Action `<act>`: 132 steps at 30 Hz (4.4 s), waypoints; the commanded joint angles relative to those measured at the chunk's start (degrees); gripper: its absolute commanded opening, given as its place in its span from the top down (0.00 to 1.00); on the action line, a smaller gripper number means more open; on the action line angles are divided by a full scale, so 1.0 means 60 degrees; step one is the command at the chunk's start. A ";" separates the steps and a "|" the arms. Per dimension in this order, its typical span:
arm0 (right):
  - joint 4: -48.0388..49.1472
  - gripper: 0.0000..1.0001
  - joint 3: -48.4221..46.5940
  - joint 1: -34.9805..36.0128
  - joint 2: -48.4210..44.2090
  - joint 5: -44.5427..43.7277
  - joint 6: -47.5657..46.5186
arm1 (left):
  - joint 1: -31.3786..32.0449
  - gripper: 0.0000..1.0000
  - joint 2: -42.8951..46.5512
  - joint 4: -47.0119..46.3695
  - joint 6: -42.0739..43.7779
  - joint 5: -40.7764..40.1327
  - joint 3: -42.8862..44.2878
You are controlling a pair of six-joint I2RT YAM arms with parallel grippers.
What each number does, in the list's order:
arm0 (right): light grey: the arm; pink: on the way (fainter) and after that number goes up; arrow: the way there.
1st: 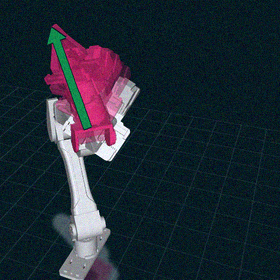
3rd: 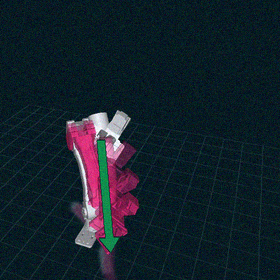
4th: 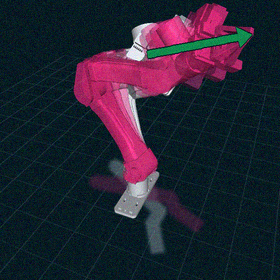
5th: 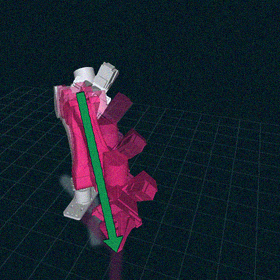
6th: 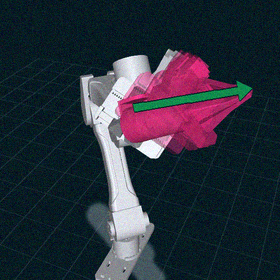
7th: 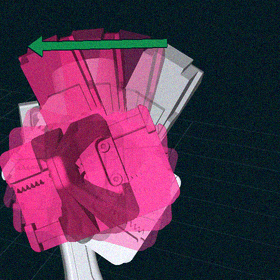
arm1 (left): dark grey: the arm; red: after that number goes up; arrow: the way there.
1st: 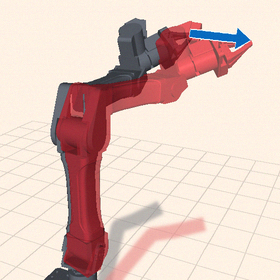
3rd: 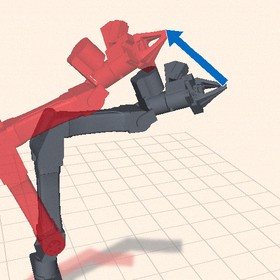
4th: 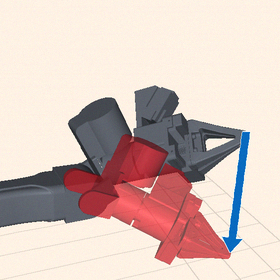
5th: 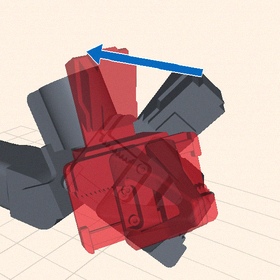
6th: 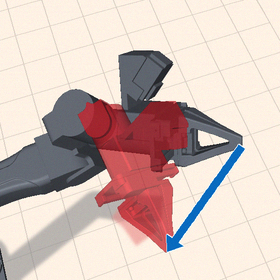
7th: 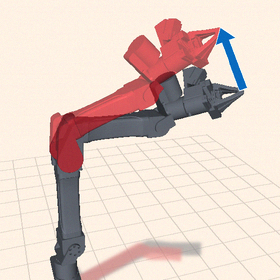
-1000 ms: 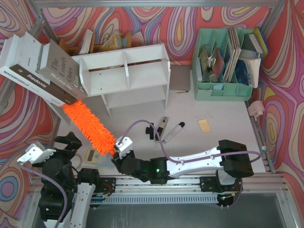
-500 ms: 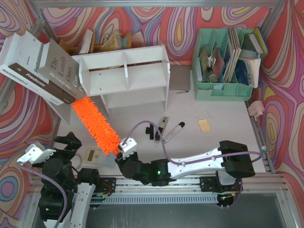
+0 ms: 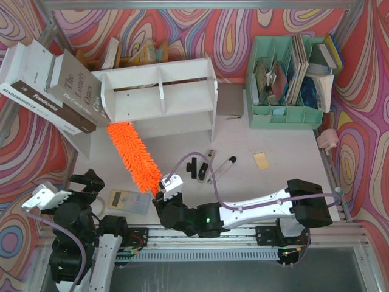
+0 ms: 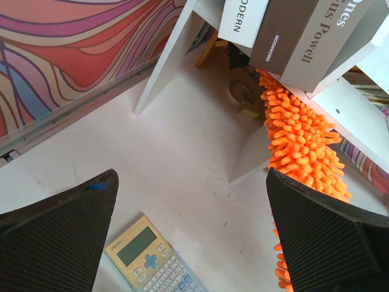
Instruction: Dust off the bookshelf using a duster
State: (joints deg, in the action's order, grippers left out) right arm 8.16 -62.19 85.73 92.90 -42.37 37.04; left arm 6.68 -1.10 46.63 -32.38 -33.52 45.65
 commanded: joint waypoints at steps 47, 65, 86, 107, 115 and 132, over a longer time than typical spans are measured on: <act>-0.6669 1.00 -0.4053 0.0443 0.2648 -0.1106 0.5768 | 0.0308 0.02 0.0136 0.0446 -0.0213 -0.0375 0.0214; -0.5518 1.00 -0.4091 0.0904 0.2257 -0.2458 0.4420 | 0.0337 0.01 0.0142 0.0475 -0.0221 -0.0409 0.0219; -0.6731 1.00 -0.3960 0.0065 0.2613 -0.0343 0.5582 | 0.0396 0.02 0.0139 0.0475 -0.0243 -0.0451 0.0214; -0.5724 1.00 -0.3489 0.0307 0.2193 -0.1340 0.4964 | 0.0411 0.01 0.0140 0.0482 -0.0241 -0.0413 0.0214; -0.4874 1.00 -0.3634 0.1274 0.2021 -0.3609 0.3722 | 0.0411 0.01 0.0133 0.0500 -0.0243 -0.0420 0.0229; -0.6194 1.00 -0.3895 0.0311 0.2539 -0.1039 0.5151 | 0.0425 0.01 0.0145 0.0490 -0.0243 -0.0417 0.0214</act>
State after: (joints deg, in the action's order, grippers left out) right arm -26.72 -84.55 90.89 107.28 -49.91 63.59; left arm 8.78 -1.06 49.41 -33.69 -35.22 46.30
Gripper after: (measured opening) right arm 0.330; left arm 0.986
